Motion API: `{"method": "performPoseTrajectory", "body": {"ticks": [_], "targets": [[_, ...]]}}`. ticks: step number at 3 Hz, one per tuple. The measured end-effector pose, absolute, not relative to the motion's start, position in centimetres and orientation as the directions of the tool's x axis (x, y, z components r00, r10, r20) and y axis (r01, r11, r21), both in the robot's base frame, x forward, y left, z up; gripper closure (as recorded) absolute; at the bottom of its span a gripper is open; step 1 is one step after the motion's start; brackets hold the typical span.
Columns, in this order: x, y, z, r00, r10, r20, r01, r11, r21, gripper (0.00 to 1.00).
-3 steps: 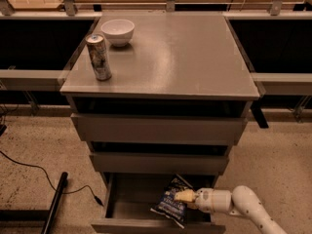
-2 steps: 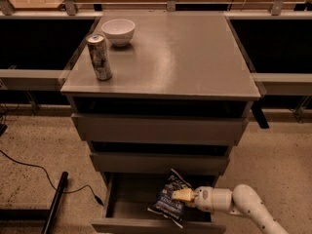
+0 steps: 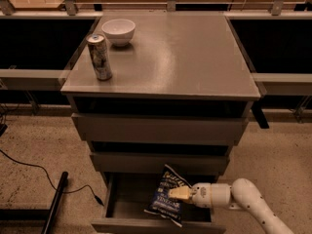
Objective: Pick blue chip bag from bottom drawer and place on counter
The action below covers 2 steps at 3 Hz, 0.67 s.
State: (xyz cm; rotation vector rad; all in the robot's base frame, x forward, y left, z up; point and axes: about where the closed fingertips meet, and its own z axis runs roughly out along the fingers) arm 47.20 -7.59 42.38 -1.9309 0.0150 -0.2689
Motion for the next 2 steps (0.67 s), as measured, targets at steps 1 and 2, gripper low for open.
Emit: {"method": "performPoseTrajectory", "body": {"ticks": [1,2], "targets": [[45.1,-6.0,49.3,0.946,-0.024,0.324,0.290,-0.385,-0.876,1.00],[40.8,-3.2,57.1,0.891,0.116,0.438,0.448,-0.377,-0.811,1.00]]}}
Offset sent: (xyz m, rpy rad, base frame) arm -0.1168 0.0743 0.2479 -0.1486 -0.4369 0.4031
